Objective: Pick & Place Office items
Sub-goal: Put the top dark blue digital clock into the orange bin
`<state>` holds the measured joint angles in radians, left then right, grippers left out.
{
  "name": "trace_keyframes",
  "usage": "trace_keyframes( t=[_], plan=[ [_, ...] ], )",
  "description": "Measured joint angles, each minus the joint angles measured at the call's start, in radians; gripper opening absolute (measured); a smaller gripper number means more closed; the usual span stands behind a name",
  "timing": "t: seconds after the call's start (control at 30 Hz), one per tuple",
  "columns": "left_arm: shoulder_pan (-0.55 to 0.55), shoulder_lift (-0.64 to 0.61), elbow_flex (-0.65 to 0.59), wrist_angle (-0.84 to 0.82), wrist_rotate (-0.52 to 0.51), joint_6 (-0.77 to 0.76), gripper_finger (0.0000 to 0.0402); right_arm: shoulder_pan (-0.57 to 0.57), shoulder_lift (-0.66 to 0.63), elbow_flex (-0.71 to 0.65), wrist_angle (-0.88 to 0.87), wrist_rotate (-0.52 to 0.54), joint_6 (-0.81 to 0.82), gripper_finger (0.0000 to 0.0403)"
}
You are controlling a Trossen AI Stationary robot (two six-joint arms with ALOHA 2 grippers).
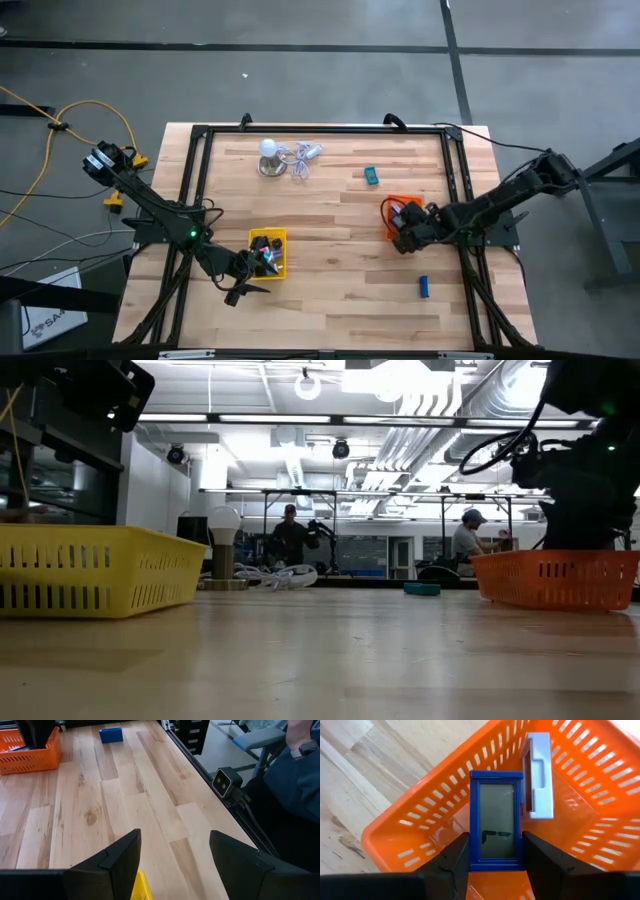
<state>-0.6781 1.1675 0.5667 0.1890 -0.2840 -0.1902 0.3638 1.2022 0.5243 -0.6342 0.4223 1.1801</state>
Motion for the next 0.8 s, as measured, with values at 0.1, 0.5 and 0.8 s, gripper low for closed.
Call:
trace_keyframes(
  t=[0.1,0.5,0.8],
  plan=[
    [0.000,0.000,0.000,0.000,0.000,0.000,0.0230,-0.025,0.000,0.000,0.006,-0.022,-0.027,0.0146],
    [0.000,0.000,0.000,0.000,0.000,0.000,0.0230,-0.057,0.000,0.000,0.023,-0.059,-0.057,0.0146],
    [0.000,0.000,0.000,0.000,0.000,0.000,0.0230,-0.056,0.000,0.000,0.026,-0.059,-0.060,0.0178]
  ],
)
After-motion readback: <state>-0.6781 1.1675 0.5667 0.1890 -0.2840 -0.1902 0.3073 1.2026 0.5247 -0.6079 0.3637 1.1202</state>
